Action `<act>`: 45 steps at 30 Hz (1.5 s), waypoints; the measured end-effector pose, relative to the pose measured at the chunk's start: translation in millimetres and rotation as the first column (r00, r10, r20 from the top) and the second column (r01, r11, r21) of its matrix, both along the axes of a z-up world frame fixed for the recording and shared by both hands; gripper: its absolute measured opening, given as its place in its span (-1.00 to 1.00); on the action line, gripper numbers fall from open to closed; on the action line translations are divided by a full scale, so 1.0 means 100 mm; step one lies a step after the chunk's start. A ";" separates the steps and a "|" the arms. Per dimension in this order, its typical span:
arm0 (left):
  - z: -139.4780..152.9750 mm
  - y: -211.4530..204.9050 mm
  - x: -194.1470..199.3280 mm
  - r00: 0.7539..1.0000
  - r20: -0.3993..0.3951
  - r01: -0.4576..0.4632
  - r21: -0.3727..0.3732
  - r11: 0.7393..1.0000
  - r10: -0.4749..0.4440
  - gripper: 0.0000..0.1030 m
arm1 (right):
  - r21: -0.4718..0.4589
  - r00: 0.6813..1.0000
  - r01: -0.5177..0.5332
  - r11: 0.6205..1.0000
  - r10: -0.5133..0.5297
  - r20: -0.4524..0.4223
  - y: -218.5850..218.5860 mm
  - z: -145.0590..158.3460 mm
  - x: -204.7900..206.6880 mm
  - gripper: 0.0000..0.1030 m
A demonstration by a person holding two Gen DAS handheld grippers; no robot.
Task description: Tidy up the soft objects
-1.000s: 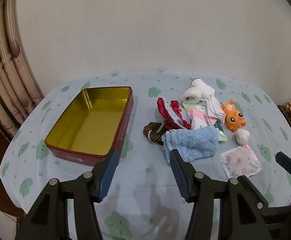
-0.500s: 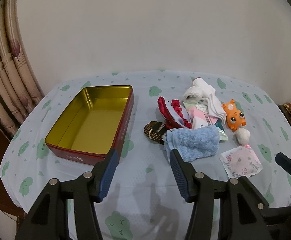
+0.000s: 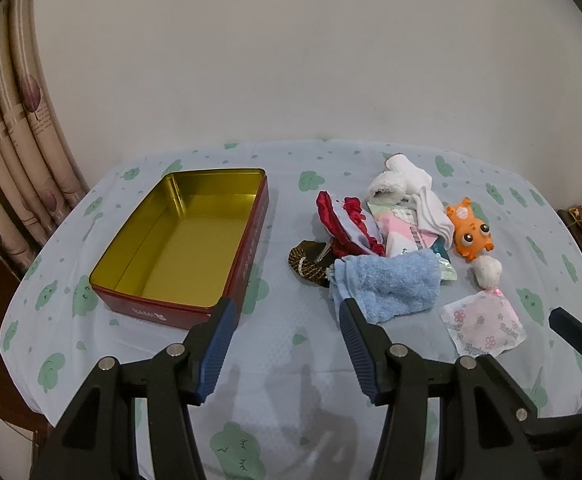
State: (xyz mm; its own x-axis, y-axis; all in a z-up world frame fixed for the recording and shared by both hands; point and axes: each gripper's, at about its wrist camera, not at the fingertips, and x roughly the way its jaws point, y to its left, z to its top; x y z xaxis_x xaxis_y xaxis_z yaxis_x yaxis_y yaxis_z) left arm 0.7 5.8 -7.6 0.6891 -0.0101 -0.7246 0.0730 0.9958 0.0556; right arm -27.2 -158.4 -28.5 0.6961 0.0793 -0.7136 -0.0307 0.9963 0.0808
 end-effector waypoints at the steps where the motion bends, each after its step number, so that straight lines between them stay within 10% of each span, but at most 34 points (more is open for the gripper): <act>1: 0.00 -0.01 0.00 1.000 0.000 -0.002 0.001 1.000 0.002 0.07 | -0.002 1.000 -0.002 1.000 0.002 -0.002 0.01 0.00 0.00 0.99; 45: 0.00 0.02 0.03 1.000 -0.015 -0.008 -0.006 1.000 0.008 0.07 | -0.013 0.999 0.025 1.000 -0.026 -0.019 -0.17 0.01 0.06 0.99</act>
